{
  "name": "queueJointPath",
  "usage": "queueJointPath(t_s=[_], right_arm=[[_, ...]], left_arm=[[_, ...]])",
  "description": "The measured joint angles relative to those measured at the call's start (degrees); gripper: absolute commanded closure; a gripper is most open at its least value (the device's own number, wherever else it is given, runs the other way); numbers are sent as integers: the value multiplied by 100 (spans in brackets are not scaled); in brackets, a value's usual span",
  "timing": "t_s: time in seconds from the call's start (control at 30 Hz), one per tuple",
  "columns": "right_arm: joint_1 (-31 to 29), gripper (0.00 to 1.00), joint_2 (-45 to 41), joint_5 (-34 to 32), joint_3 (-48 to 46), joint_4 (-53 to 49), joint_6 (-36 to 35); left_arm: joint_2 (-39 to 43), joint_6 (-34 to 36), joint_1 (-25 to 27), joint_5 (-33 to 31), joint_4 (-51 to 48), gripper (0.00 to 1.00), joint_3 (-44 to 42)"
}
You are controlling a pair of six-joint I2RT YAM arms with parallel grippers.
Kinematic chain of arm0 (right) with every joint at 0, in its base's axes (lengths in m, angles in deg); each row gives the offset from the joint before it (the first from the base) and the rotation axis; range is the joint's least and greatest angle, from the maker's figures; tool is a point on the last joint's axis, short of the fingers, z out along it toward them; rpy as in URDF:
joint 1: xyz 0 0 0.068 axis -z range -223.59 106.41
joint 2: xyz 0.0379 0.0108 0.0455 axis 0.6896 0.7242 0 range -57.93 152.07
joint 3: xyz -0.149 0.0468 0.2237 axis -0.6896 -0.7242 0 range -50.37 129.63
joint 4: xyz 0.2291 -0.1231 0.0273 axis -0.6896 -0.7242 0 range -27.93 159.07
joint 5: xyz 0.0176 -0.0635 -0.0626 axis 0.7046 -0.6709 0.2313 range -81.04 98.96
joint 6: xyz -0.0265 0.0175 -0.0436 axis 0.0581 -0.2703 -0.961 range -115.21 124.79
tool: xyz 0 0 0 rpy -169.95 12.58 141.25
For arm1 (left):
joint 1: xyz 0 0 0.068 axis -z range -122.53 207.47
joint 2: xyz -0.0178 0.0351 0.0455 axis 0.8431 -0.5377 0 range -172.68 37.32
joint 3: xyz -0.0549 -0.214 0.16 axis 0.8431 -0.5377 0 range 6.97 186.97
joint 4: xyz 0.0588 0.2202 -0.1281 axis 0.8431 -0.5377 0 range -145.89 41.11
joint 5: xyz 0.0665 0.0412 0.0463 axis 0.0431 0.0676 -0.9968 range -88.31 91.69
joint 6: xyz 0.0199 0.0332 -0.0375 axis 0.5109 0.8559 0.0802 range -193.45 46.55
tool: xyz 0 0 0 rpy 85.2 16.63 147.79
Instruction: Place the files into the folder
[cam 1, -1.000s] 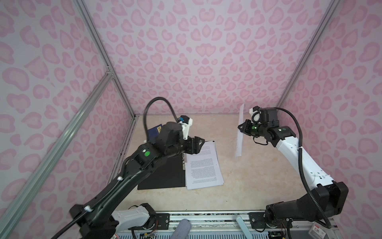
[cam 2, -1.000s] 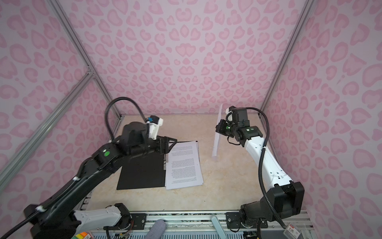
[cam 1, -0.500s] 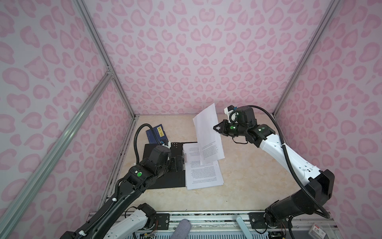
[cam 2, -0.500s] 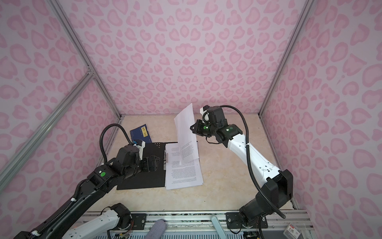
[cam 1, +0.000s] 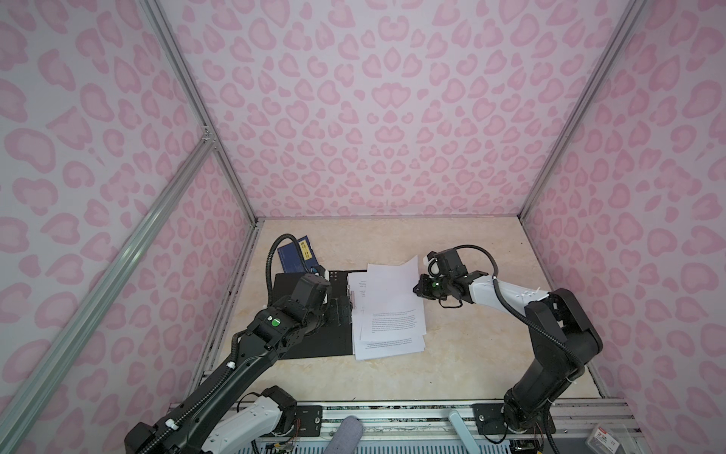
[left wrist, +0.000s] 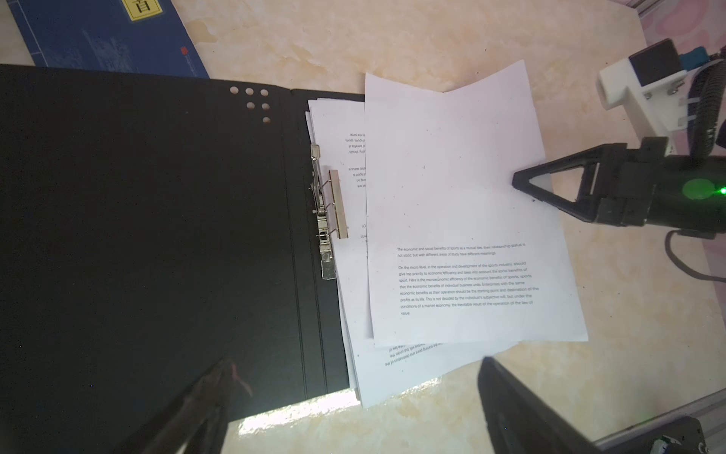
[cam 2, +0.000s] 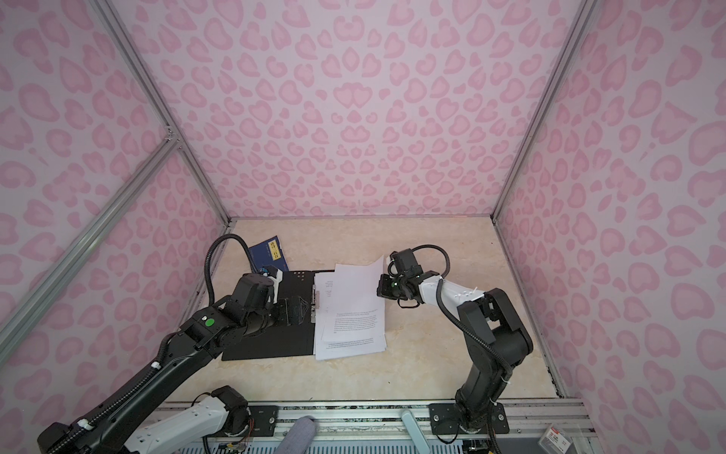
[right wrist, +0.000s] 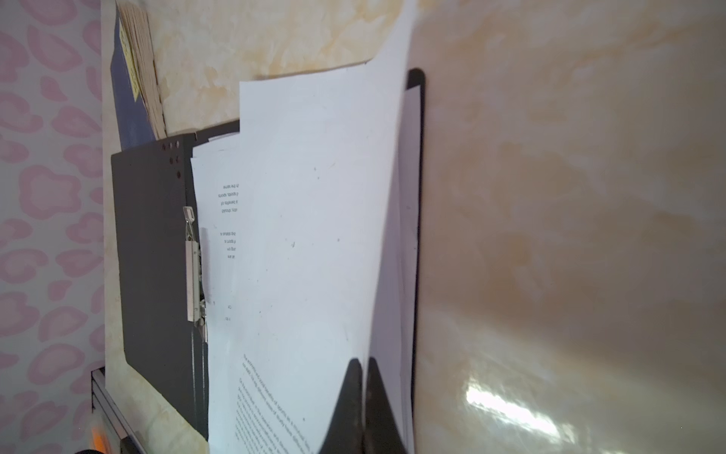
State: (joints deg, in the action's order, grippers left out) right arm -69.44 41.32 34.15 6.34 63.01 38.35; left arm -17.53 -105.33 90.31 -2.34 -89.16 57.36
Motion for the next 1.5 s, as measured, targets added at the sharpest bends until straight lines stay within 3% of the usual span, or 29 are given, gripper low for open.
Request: queueJointPath(t_s=[0.23,0.73,1.5], right_arm=[[-188,100,214,-4,48,492,-372],[-361,100,236,-4,162,289,-997],[-566,100,234,31,11,326,-997]], left_arm=[[-50,-20,-11,216,-2,2,-240],[-197,-17,-20,339,11,2,-254],[-219,-22,-20,422,118,2,-293]])
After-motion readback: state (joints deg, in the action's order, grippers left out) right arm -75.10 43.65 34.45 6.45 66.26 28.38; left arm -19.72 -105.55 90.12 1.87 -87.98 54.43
